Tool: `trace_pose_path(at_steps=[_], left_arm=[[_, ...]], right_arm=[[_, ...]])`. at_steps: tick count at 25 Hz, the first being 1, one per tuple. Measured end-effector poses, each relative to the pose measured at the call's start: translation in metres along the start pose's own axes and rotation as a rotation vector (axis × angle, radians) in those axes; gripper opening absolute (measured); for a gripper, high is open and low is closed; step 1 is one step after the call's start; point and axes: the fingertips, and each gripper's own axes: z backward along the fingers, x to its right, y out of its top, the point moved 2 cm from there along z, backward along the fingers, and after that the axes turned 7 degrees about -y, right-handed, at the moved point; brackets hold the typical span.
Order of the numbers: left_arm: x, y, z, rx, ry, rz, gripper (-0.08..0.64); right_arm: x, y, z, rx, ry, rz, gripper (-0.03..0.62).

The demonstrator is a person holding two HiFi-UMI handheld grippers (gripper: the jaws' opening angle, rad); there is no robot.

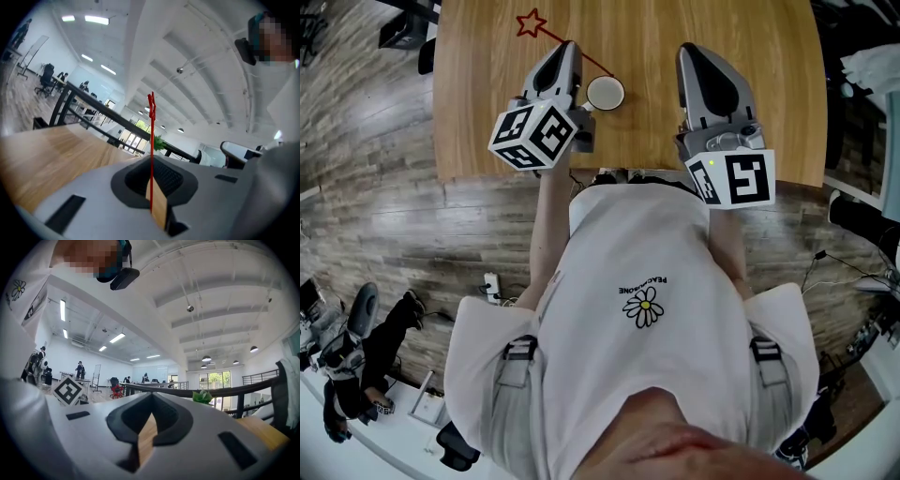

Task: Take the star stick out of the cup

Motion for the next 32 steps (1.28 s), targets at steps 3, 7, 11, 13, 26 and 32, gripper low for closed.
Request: trace_pose_path(at_steps=[3, 7, 11, 13, 26, 32], left_arm=[[0.026, 0.044, 0.002, 0.048, -0.001, -0.197, 0.023], [0.069, 0.087, 0.012, 0.11, 0.022, -0.484, 0.023], [0.103, 0.109, 0.016, 0.166, 0.023, -0.649, 0.023], [0.109, 0.112, 0.016, 0.187, 0.027, -0.691, 0.023], [0.128, 0.108, 0.022, 0.178, 0.03, -0.72, 0.023], [0.125, 0.106, 0.023, 0.181, 0.043, -0.72, 0.023]], right_arm=[[0.0, 0.002, -0.005, 0.021, 0.0, -0.002, 0.008], [-0.001, 0.008, -0.007, 0.056, 0.001, -0.006, 0.008], [0.001, 0.01, -0.01, 0.08, -0.004, -0.016, 0.008], [0.002, 0.008, -0.013, 0.088, -0.007, -0.022, 0.008], [0.004, 0.023, -0.006, 0.12, -0.005, 0.002, 0.008], [0.006, 0.019, -0.005, 0.122, -0.006, 0.003, 0.008]])
